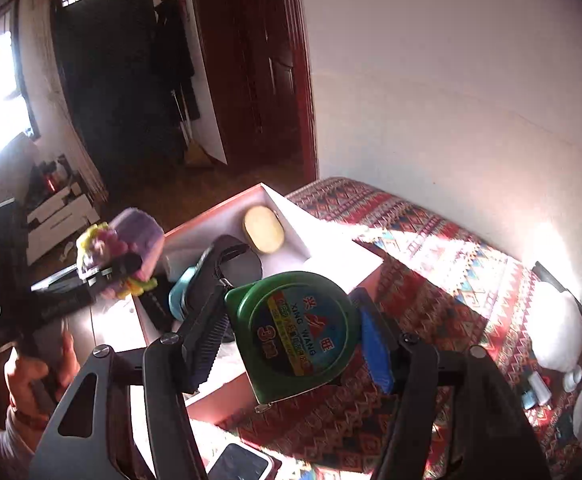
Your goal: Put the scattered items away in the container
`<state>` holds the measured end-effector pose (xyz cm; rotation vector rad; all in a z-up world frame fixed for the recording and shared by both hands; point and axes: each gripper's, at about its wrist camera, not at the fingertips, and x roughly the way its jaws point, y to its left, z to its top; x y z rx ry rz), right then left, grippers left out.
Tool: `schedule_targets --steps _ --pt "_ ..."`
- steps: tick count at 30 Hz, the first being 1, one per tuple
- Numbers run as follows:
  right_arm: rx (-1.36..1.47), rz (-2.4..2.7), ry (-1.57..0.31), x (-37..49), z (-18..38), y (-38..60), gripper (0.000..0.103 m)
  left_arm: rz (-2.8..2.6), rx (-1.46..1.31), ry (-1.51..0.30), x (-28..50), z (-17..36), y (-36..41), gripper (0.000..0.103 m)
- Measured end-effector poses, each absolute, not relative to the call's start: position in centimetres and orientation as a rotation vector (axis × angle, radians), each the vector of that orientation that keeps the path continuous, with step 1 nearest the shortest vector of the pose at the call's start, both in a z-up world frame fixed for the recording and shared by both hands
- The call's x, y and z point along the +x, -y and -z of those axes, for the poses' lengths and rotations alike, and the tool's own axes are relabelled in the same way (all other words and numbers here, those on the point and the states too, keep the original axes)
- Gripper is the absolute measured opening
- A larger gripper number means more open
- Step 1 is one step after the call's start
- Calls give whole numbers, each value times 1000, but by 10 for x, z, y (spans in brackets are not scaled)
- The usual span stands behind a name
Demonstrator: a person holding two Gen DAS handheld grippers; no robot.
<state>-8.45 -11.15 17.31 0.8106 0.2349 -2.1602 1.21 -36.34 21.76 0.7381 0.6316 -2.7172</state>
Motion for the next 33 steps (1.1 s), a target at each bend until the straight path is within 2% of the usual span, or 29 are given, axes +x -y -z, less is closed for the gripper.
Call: schedule_targets --steps 1,2,4,8,12,16,22,28,33 --pt "790 2202 -237 -87 -177 125 82 2712 726 -615 11 -219 365 77" --pt "764 2259 -246 -88 -181 134 89 2706 711 -602 11 -220 368 78" --pt "735 2299 -229 -88 -187 140 89 2704 675 -620 16 -224 375 88" --pt "750 2295 -149 -81 -187 104 89 2737 659 -638 21 -230 381 88" --pt "795 2404 -22 -73 -176 4 89 2823 740 -585 10 -228 348 88" --pt "883 2598 217 -58 -146 -142 89 3001 898 -419 -11 -222 251 88" --pt "1067 2778 459 -22 -85 -328 89 3273 1149 31 -40 -168 38 88" --pt "1195 2817 674 -33 -24 -445 89 3310 1527 343 -107 -95 -145 88" --pt "1284 2700 1023 -75 40 -501 89 3193 1683 460 -170 -45 -208 88"
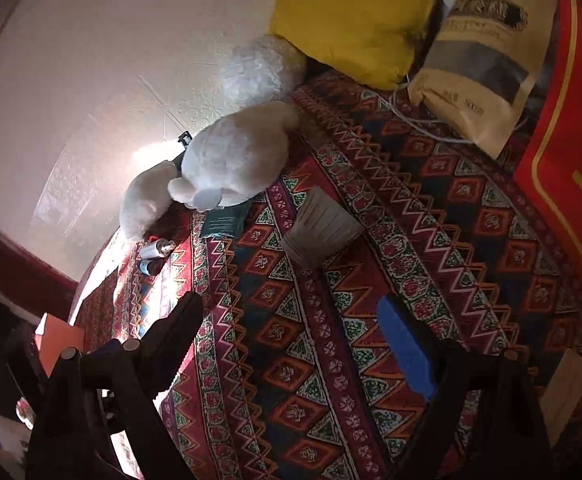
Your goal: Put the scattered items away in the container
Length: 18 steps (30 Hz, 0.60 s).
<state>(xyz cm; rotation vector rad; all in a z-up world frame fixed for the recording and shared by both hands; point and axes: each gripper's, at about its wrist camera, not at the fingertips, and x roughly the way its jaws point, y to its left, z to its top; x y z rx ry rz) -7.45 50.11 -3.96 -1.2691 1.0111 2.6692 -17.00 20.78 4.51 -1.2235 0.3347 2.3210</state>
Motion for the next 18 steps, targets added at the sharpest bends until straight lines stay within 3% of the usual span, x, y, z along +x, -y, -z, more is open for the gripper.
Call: schedule_targets --steps 5,7,9,10,12,18 --pt "-1302 -2609 -1138 -131 83 -501 89 -2236 -1279 -271 -211 -18 -234 86" --pt "-1260 -2603 -1124 -145 93 -499 89 -2246 -1245 -357 -208 -11 -241 63" --pt "-1236 -2599 -1051 -149 93 -497 47 -2224 -1220 -367 -201 -14 -241 39" --pt "-1251 -2594 -1092 -148 97 -498 41 -2224 -1214 -370 -197 -17 -239 35" --pt "-1233 -2585 -1222 -132 100 -501 40 -2235 -1196 -379 -184 -24 -232 32" --pt "-1213 -2688 -1211 -56 58 -475 40 -2266 -1137 -272 -118 -69 -176 31"
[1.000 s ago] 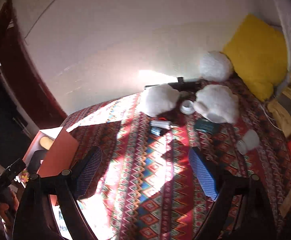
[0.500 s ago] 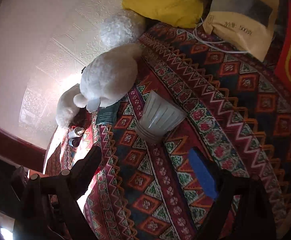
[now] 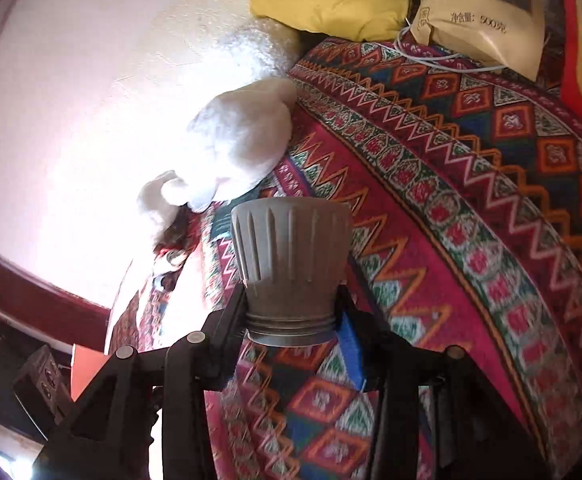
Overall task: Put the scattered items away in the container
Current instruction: 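Carry red piece and grey cup into the pink box and open both tools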
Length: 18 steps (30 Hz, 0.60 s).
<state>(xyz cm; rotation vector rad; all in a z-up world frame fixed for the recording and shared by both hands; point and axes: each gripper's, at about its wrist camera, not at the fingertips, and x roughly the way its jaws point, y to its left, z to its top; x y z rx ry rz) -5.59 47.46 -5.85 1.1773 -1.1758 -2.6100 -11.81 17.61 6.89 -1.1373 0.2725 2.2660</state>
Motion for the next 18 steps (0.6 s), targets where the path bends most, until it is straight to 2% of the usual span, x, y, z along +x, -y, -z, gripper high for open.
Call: schedule_targets --steps 3,8,14,18 --pt "1156 2576 1115 -15 27 -445 40 -2306 -1097 -163 -75 -105 -125 31" --pt "1160 2511 907 24 -30 -360 40 -2418 -1055 174 -14 -162 -6 31" --pt "1103 2363 520 16 -107 -184 40 -2724 -852 473 26 -238 178 31" --pt "970 2236 332 4 -158 -52 40 -2905 -700 680 25 -259 292 31"
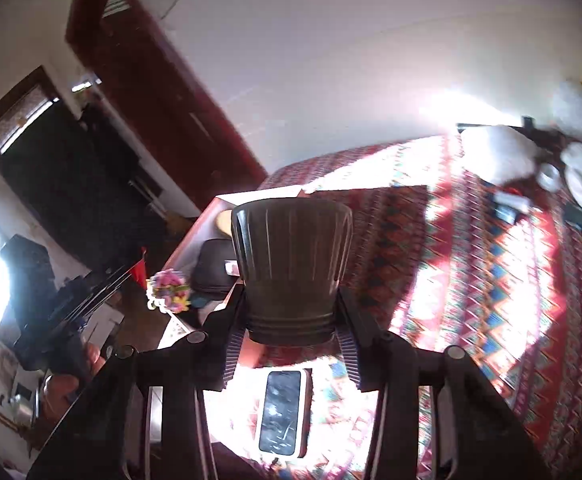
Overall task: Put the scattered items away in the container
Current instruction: 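Carry red piece and grey cup into the pink box and open both tools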
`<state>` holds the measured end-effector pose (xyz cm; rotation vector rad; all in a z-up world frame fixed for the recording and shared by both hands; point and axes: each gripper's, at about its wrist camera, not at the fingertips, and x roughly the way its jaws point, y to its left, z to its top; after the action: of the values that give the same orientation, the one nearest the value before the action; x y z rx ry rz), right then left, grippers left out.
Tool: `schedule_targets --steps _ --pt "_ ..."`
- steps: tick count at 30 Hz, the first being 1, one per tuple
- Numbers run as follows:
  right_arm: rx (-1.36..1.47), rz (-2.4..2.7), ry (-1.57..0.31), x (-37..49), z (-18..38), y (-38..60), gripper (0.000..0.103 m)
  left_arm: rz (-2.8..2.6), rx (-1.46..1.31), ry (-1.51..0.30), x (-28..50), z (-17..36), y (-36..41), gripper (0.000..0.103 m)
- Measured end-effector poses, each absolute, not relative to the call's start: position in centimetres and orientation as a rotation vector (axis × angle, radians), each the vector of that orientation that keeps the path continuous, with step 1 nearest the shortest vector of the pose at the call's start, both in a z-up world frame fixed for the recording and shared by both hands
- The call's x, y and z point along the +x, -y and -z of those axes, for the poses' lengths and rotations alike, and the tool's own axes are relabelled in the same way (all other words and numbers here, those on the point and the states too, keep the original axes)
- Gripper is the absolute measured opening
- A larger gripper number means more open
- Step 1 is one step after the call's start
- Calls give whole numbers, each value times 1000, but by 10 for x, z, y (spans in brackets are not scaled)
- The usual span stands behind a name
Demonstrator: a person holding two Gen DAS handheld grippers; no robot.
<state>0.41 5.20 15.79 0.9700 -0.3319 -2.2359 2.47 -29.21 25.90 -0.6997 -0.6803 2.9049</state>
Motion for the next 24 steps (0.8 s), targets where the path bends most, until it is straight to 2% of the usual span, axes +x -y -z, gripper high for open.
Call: schedule_targets --steps 3,6,7,8,9,10,14,18,23,24 --pt "933 2183 265 -22 -172 30 40 -2953 -654 835 9 -247 352 31" --pt "925 2179 217 -55 -167 96 41 -2910 -722 950 -13 -218 383 31" --pt "913 2215 176 -65 -164 114 47 -2884 -763 974 -20 -210 388 36" --pt "899 2263 138 -73 -161 128 74 -2886 -798 992 -24 -204 392 42" --pt "875 2306 119 -78 -160 136 84 -2906 -810 1002 -25 -200 394 64" --pt "850 2326 115 -80 -158 141 87 -2929 -795 1003 -24 -199 394 84" --pt "836 2318 151 -79 -149 123 86 -2951 -703 966 -9 -212 389 86" --pt "883 2321 263 -71 -135 62 86 -2919 -696 863 -4 -224 360 86" --pt "882 2399 471 -34 -116 -68 86 -2807 -765 599 -13 -237 267 89" --pt "870 2420 528 -24 -109 -98 86 -2767 -779 545 -16 -236 240 94"
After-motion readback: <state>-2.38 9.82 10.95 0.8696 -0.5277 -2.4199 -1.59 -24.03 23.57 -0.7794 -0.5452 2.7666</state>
